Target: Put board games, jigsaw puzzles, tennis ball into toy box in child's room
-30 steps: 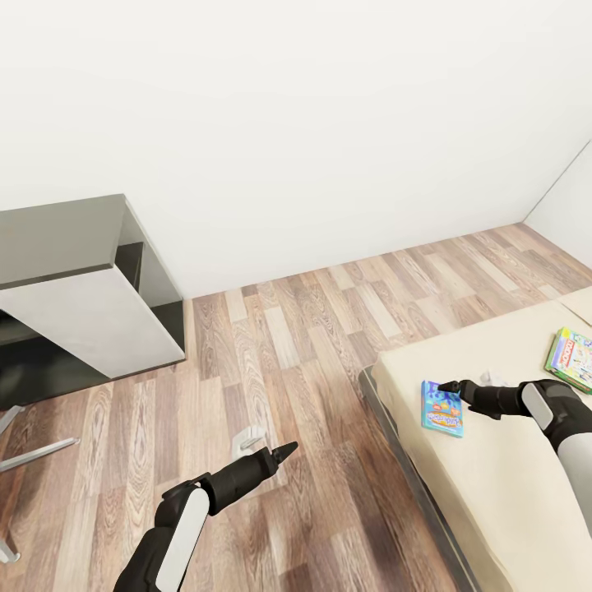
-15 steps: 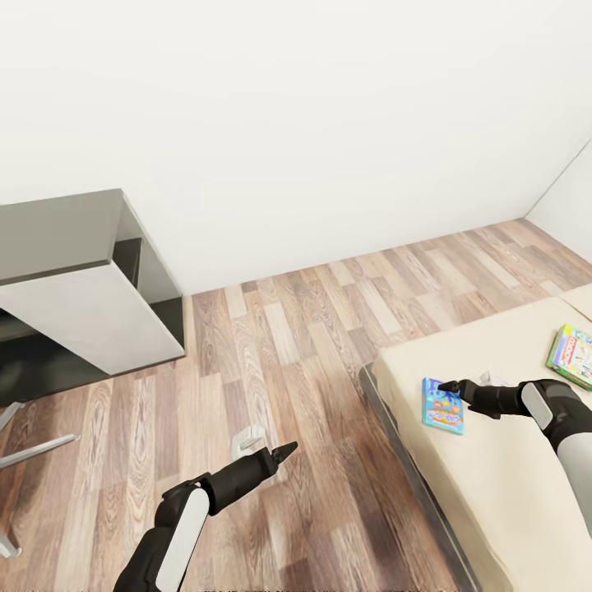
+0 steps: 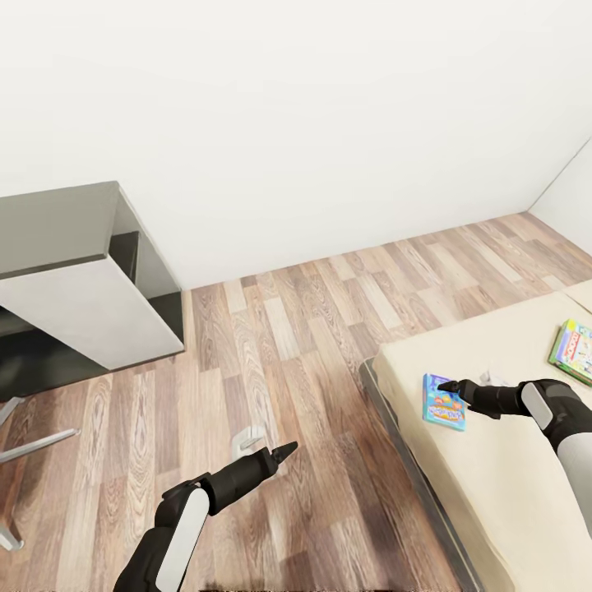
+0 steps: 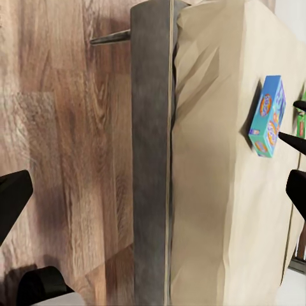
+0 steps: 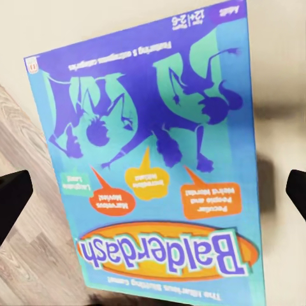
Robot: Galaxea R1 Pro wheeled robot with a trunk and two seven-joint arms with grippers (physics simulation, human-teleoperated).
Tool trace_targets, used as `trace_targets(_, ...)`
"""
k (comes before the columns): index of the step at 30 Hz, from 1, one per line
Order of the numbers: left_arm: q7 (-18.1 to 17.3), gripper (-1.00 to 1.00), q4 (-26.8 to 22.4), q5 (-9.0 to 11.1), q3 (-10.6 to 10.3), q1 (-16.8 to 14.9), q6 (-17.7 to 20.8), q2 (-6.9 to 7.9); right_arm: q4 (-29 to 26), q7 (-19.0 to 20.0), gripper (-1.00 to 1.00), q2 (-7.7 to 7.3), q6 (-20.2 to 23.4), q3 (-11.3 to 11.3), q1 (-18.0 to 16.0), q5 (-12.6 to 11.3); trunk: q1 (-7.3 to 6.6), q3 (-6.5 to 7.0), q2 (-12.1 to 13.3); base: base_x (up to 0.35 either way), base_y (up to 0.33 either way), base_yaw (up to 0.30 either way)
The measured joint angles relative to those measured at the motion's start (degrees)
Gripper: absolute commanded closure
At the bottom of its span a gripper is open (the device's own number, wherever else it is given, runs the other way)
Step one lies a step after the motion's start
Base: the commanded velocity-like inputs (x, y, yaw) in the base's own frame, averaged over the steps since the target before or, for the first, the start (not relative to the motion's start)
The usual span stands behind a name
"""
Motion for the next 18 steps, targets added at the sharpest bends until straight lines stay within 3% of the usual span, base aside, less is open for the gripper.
trace_targets(18,0.00,-1.00,0.00,0.01,0.00,0.00,0.00,0.00,0.00,0.03,-1.00,-0.07,0.04,-0.06,0.00,-0.07,0.00,-1.15,0.00,0.000,0.000,0.000)
